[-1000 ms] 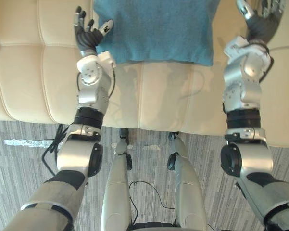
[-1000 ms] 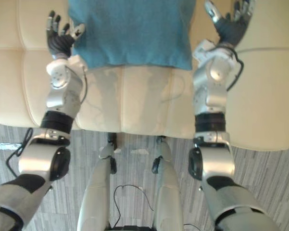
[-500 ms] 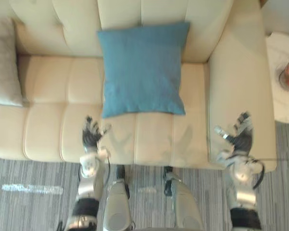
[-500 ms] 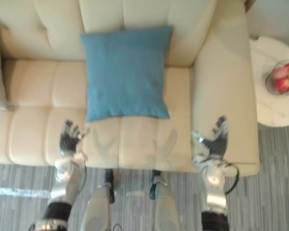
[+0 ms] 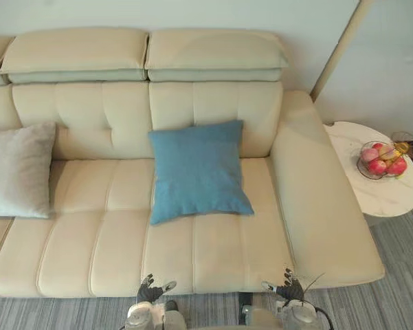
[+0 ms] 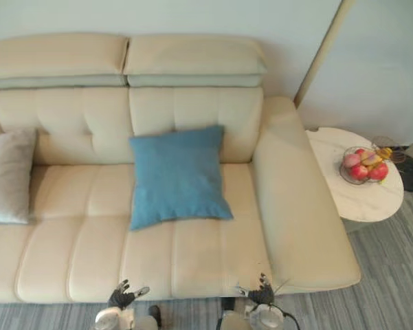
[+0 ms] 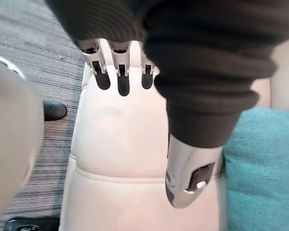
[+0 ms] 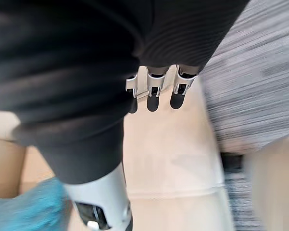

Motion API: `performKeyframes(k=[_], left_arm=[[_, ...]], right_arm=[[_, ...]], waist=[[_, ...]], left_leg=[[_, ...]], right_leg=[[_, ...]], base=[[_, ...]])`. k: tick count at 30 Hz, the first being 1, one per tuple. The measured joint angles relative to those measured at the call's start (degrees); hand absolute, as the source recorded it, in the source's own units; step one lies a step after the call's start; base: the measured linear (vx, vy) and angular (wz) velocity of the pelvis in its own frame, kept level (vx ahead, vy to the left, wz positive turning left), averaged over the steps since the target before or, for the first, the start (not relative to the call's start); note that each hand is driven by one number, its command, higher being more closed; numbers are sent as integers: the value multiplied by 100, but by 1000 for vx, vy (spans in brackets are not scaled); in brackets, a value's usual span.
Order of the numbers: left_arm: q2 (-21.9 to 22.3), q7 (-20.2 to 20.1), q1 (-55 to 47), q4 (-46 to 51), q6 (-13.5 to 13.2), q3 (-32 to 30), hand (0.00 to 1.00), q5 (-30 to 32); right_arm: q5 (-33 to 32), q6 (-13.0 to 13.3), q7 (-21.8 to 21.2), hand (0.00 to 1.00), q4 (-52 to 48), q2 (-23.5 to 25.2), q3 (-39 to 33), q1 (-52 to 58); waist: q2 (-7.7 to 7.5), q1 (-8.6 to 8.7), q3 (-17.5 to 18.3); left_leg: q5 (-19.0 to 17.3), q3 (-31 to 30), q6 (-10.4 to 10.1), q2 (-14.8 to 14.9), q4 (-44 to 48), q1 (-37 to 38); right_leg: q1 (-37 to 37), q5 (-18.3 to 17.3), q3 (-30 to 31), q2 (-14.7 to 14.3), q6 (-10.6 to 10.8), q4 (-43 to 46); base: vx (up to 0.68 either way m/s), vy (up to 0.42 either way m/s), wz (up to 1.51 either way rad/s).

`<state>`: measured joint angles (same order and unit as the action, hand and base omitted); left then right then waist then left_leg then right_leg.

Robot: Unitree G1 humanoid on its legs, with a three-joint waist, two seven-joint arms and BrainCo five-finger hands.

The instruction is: Pick up cushions and gather them together orderly.

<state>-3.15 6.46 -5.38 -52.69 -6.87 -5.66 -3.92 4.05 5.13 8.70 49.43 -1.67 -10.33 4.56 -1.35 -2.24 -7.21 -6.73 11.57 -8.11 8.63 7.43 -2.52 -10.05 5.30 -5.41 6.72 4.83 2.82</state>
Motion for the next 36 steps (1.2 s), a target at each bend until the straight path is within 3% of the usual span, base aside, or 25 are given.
performKeyframes(k=[3,5,6,7,8,9,11,12,13,14,15,17,20,22,23,24,25,26,27,29,31,36], left_arm=[[-61,30,106,-4,6,-5,0,33],[-53,64,132,40,5,-30,0,38],[-35,87,186,187,3,-81,0,38],[-68,95,181,257,2,-75,0,38],[-85,103,179,275,1,-81,0,38],[-116,116,129,350,3,-130,0,38],[-52,119,161,351,24,-160,0,36],[33,119,142,351,30,-187,0,28],[156,119,123,348,28,-181,0,26],[195,112,131,356,25,-177,0,33],[222,116,212,322,21,-130,0,23],[256,112,280,293,15,-1,0,26],[222,111,220,178,5,138,0,32],[157,107,342,127,17,169,0,38],[122,109,358,131,6,176,0,41],[105,109,338,61,2,186,0,43],[108,108,334,5,4,192,0,44],[126,108,302,-103,16,218,0,49],[131,107,306,-182,53,238,0,59],[49,111,284,-253,91,270,0,63],[-55,110,216,-351,105,366,0,220],[-100,105,182,-477,115,449,0,452]], right_arm=[[-19,-40,23,0,181,-76,70,-72],[-26,-41,25,0,176,-74,95,-114],[-40,-53,19,0,153,-21,100,-217],[-67,-57,20,0,175,10,100,-196],[-76,-57,20,0,199,31,99,-174],[-81,-54,21,0,274,100,101,-210],[-81,-53,23,0,327,88,100,-497],[-83,-44,30,0,313,57,101,-601],[-138,-38,43,0,304,52,100,-693],[-178,-38,44,0,304,57,101,-710],[-195,-40,50,0,306,36,102,-725],[-196,-42,78,0,314,-7,105,-727],[-241,-58,133,0,331,-65,93,-571],[-304,-57,143,0,332,-79,-81,-567],[-417,-55,142,0,332,-97,-145,-543],[-431,-44,135,0,332,-111,-149,-465],[-447,-42,130,0,344,-112,-151,-435],[-495,-43,112,0,408,-101,-178,-393],[-531,-53,92,0,581,-55,-242,-355],[-532,-82,29,0,659,59,-255,-322],[-531,-105,-7,0,688,50,-309,-301],[-515,-177,-27,0,933,48,-486,-290]], waist=[[-95,33,-69],[-33,-27,-60],[-49,-24,-78],[-103,-9,-81],[-151,-8,-49],[-284,-99,35],[-254,-133,-23],[-114,-166,-63],[-17,-221,-121],[-4,-237,-136],[98,-255,-187],[258,-249,-289],[279,-112,-277],[153,-75,-345],[66,-82,-370],[53,-78,-352],[102,-74,-328],[246,-62,-245],[252,-37,-208],[200,-36,-145],[115,77,-19],[119,174,110]], left_leg=[[-131,10,130,-29,297,-74],[-110,75,217,96,283,-110],[-26,17,179,132,350,-251],[41,-88,190,104,362,-232],[84,-150,199,84,375,-255],[117,-229,179,40,542,-481],[233,-183,120,100,683,-719],[353,-145,109,190,593,-768],[495,-63,84,237,439,-774],[520,-36,53,241,419,-796],[627,-52,28,305,437,-938],[800,-116,9,429,325,-941],[1347,-246,-5,387,-392,-799],[998,-258,218,276,446,-1085],[585,-255,360,112,1138,-1149],[80,-257,357,56,1731,-1084],[-92,-257,332,64,1810,-998],[-345,-263,229,65,1567,-805],[-451,-216,242,-32,1220,-663],[-287,-85,288,-214,725,-448],[-24,-4,431,-501,101,-183],[286,-25,582,-756,-504,150]], right_leg=[[-96,83,-29,48,43,351],[10,290,-28,31,301,82],[-467,-986,-258,141,136,2406],[-480,-1332,-305,210,278,3240],[-428,-1460,-328,228,382,3597],[-311,-1657,-303,241,507,3958],[-260,-1780,-370,79,483,3424],[-119,-1779,-384,-57,462,2993],[111,-1851,-392,-195,181,2371],[170,-1890,-405,-222,84,2185],[305,-1833,-450,-322,-321,1640],[417,-1606,-579,-468,-421,1322],[289,-1507,-789,-455,-555,1324],[142,-1460,-930,-222,-675,1328],[110,-1386,-930,-54,-643,1299],[100,-1309,-897,23,-575,1278],[89,-1283,-871,19,-525,1277],[46,-1263,-828,-8,-404,1282],[17,-1157,-701,11,-265,1207],[169,-890,-610,54,-131,812],[355,-541,-525,205,-33,279],[653,-267,-548,317,75,-223]], base=[[-56,45,-6],[-148,34,-7],[-185,5,26],[-114,-34,49],[-73,-122,49],[-77,-152,27],[-199,-156,-15],[-249,-110,-43],[-156,-74,-33],[-215,-115,-25],[-189,-92,-5],[-276,-70,8],[-280,-52,31],[-201,0,28],[-180,96,1],[-150,101,-2],[-132,210,-10],[-89,218,-16],[-89,218,-16],[-29,136,-15],[-5,187,-8],[66,106,5]])
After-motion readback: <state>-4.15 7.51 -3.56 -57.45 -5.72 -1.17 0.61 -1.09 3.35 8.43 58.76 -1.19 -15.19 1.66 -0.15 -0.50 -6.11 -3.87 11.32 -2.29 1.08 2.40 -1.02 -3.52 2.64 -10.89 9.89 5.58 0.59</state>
